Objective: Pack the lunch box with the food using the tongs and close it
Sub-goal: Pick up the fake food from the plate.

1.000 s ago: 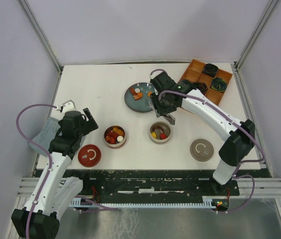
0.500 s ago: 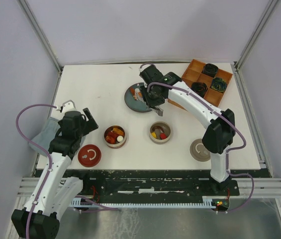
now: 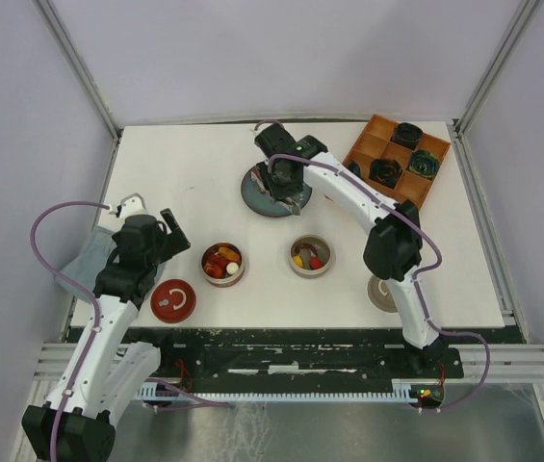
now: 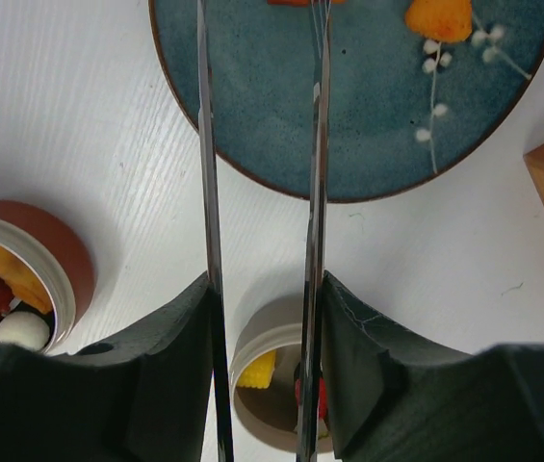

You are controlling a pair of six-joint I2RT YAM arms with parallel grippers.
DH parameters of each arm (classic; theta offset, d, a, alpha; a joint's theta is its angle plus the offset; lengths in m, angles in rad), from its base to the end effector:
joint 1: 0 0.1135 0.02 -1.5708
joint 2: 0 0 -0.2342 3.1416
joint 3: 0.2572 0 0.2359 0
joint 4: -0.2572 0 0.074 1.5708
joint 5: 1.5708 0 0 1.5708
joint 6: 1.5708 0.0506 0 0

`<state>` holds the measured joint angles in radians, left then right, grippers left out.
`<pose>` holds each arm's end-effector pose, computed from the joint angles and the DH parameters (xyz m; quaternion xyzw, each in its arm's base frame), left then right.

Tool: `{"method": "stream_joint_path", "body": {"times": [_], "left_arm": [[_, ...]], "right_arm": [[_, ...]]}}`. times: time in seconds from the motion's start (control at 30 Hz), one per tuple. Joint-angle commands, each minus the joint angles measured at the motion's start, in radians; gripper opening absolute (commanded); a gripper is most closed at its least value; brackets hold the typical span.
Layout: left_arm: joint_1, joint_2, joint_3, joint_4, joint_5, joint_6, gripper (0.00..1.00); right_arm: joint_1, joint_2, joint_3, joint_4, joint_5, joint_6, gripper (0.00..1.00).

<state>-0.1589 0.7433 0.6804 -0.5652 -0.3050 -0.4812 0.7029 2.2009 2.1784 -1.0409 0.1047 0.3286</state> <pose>0.1781 -0.0132 0.2457 -0.2094 0.8581 -0.0127 0.4686 0.3451 0.2855 0.2489 -0.1669 0.9522 0.0795 0.2430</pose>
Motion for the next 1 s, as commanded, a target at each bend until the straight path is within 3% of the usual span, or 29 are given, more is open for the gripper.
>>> {"method": "stream_joint_path", "body": {"times": [0.0,0.4,0.97], "left_arm": [[0.002,-0.010,0.001,0.051,-0.007,0.016,1.00],[0.003,-0.001,0.002,0.050,-0.001,0.016,1.00],[0.004,-0.007,0.001,0.052,-0.003,0.016,1.00]], "right_arm": [[0.001,0.050,0.106,0.012,0.053,-0.041,0.50],[0.001,0.179,0.263,0.046,0.103,-0.100,0.50],[0.001,0.240,0.315,0.025,0.067,-0.141,0.47]]}}
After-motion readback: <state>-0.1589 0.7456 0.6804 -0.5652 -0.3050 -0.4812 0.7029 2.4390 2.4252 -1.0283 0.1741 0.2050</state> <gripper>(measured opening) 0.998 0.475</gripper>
